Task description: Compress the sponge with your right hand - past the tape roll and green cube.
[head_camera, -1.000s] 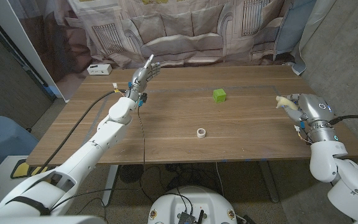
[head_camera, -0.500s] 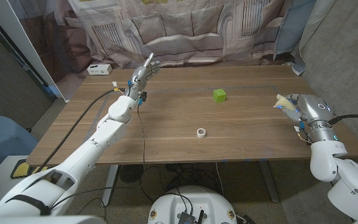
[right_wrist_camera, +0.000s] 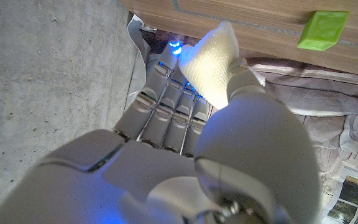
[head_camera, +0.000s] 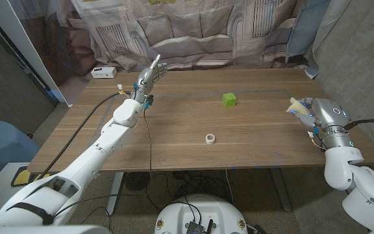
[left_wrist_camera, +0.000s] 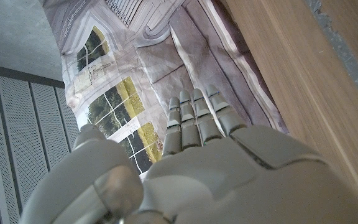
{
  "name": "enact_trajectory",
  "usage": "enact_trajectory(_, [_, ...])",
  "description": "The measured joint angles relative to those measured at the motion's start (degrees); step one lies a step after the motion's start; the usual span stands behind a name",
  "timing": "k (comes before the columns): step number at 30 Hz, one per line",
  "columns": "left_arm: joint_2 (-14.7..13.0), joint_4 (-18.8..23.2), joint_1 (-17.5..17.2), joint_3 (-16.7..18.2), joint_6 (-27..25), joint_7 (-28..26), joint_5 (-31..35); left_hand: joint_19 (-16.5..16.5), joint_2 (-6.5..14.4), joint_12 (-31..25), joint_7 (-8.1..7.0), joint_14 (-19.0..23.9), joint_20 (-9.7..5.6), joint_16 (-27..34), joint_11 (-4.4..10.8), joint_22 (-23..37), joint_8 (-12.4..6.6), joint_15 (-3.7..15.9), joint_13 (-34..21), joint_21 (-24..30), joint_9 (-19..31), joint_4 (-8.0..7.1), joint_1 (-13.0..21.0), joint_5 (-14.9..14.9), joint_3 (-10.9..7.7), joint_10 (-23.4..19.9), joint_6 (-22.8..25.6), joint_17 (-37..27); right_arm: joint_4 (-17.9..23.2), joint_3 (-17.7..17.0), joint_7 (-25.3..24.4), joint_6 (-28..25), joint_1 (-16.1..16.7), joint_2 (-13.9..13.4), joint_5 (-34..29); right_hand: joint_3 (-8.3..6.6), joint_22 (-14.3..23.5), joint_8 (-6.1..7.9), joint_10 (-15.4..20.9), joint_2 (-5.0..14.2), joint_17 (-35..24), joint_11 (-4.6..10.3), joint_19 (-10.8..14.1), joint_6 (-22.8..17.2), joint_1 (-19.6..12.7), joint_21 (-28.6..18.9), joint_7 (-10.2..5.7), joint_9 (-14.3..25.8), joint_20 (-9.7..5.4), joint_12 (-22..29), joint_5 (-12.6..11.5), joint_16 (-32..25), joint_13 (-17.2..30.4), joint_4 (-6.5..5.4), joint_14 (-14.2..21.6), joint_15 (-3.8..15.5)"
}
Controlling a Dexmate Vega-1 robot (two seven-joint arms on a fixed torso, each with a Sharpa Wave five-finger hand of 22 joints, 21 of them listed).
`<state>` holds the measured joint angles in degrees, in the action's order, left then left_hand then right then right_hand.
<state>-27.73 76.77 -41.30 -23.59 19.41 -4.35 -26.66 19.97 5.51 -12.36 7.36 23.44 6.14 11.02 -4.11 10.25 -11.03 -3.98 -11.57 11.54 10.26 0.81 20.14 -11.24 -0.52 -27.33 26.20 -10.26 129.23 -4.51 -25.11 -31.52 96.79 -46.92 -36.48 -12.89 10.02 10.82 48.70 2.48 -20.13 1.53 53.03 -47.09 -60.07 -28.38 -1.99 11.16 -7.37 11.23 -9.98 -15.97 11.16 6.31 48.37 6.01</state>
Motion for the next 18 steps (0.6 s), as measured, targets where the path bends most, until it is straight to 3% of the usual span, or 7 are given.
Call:
enact_trajectory(11, [0.2,-0.6,0.2,0.0,0.0,0.1,-0.2,0.0,0.0,0.0,0.00,0.0,0.00,0.0,0.00,0.0,0.00,0.00,0.0,0.0,0.0,0.00,0.0,0.0,0.00,0.0,0.0,0.0,-0.3,0.5,-0.7,0.1,-0.4,0.5,-0.2,-0.29,0.1,0.85,2.3,1.67,-1.4,0.98,3.0,-2.2,-0.8,-1.1,-0.84,0.0,-1.13,0.7,0.0,-2.8,0.0,0.75,4.6,1.38])
enact_trajectory(14, [0.3,-0.7,0.2,-0.1,-0.1,0.1,-0.2,0.0,0.3,0.0,0.00,0.0,0.00,0.0,0.00,0.0,0.00,0.00,0.0,0.0,0.0,0.00,0.3,0.0,0.00,0.0,0.0,0.0,-0.4,0.5,-1.0,0.4,-0.5,0.6,-0.2,-0.34,0.3,1.07,3.3,2.00,-1.8,0.42,3.6,-2.9,-1.1,-1.5,-0.79,0.0,-1.08,1.1,0.0,-3.3,0.0,0.81,5.4,1.57])
enact_trajectory(18, [0.4,-0.9,0.3,-0.1,-0.1,0.1,-0.3,0.0,0.3,0.0,0.01,0.0,0.00,0.0,0.00,0.0,0.00,0.00,0.0,0.0,0.0,0.00,0.3,0.0,0.00,0.0,0.0,0.0,-0.6,0.6,-1.2,0.6,-0.7,0.8,-0.2,-0.82,0.3,1.11,4.3,2.91,-2.0,0.69,4.4,-3.9,-2.0,-2.0,-0.76,0.0,-1.49,1.3,0.0,-3.9,0.0,1.76,6.8,1.86])
